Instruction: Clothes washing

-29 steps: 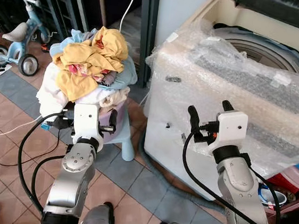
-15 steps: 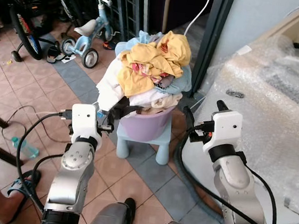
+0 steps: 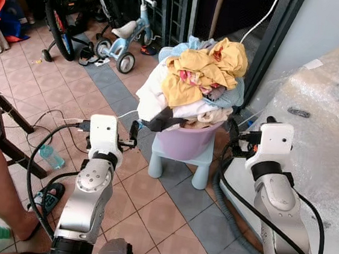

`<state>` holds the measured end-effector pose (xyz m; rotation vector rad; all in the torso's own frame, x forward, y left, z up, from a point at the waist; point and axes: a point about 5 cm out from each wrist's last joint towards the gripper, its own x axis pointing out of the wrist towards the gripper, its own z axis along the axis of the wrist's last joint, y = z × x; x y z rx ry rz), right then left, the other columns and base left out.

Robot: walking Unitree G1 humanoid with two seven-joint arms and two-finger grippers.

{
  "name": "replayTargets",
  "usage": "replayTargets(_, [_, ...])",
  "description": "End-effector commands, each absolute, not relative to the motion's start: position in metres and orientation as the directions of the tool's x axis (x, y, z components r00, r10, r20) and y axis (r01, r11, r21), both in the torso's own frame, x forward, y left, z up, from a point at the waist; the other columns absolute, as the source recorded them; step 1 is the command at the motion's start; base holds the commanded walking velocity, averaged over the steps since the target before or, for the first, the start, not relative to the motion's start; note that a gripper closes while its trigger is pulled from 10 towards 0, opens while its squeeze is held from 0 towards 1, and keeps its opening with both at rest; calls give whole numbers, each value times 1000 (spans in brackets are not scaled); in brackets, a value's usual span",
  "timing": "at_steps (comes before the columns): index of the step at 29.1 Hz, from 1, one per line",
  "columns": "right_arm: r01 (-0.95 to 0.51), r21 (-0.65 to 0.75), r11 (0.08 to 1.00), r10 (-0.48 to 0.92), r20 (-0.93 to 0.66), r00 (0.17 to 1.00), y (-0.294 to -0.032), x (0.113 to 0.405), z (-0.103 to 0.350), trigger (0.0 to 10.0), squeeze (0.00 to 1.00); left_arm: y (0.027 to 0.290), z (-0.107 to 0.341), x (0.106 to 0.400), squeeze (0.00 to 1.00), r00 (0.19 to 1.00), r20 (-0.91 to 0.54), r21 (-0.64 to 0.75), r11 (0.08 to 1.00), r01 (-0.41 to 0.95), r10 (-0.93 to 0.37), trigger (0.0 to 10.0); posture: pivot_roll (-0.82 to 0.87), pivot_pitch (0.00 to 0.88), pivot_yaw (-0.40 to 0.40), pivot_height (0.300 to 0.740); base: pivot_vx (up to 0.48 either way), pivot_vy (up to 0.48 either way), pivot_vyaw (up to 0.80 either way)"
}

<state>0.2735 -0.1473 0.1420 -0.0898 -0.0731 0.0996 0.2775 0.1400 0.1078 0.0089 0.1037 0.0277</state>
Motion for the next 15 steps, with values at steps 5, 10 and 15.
replayTargets(5, [-101,-78,992,104,36,994,-147,274,137,10000,0,138,107,277,0,992,-115,10,998,-56,57,10000,-36,75,18,740,134,138,0])
replayTargets(10, [-98,-76,992,100,21,995,-150,271,133,10000,0,140,108,275,0,998,-70,-52,999,-5,2,10000,-30,68,10,740,0,0,0])
replayTargets(15, [-2,-225,974,7,22,1000,-165,265,126,10000,0,150,105,270,0,998,-63,-23,1000,-17,15,10000,-39,85,21,740,130,0,0])
